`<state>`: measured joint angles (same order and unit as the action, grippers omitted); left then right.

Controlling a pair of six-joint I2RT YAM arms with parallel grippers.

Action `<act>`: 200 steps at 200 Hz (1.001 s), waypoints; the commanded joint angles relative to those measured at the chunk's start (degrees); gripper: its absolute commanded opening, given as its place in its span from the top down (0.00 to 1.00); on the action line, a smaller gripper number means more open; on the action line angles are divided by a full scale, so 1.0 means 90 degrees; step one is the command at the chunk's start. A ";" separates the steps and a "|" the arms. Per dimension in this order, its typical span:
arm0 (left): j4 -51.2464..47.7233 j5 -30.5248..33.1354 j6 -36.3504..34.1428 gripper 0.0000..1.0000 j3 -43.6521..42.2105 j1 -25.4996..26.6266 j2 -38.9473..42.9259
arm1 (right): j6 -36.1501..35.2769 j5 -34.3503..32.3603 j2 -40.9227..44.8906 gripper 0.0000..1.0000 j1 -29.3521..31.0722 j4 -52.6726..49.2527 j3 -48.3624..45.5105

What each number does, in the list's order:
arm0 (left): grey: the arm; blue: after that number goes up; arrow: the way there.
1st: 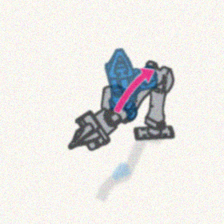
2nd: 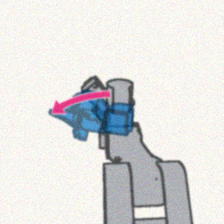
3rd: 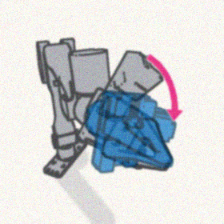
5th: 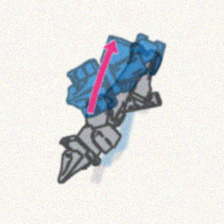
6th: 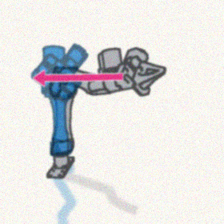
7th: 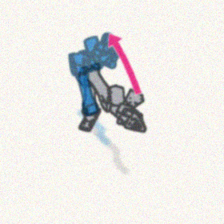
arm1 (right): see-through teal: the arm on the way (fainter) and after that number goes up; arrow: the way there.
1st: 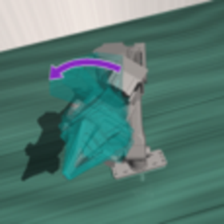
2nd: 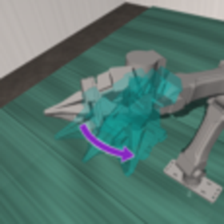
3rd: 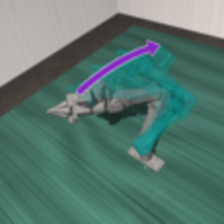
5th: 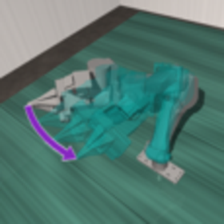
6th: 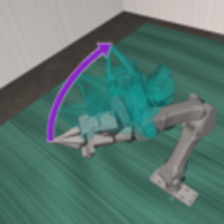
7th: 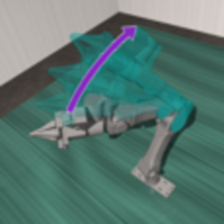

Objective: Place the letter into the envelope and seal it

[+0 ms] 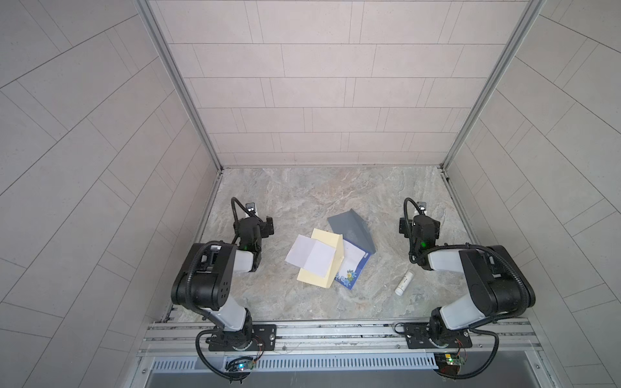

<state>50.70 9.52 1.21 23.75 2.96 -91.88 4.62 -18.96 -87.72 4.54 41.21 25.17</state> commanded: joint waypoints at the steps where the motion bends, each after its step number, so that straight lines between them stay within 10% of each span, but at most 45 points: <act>1: 0.0070 -0.0052 -0.0008 0.00 0.0008 -0.0052 0.0034 | -0.0094 -0.0004 0.0118 0.00 0.0060 0.0123 -0.0091; 200: 0.0086 -0.0007 -0.0063 0.00 0.0009 -0.0025 0.0033 | -0.0074 0.0056 0.0098 0.00 0.0033 0.0069 -0.0059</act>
<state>50.72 9.39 1.21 23.75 2.96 -91.88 4.49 -18.39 -87.70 4.84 41.78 24.93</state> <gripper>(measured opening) 0.999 0.995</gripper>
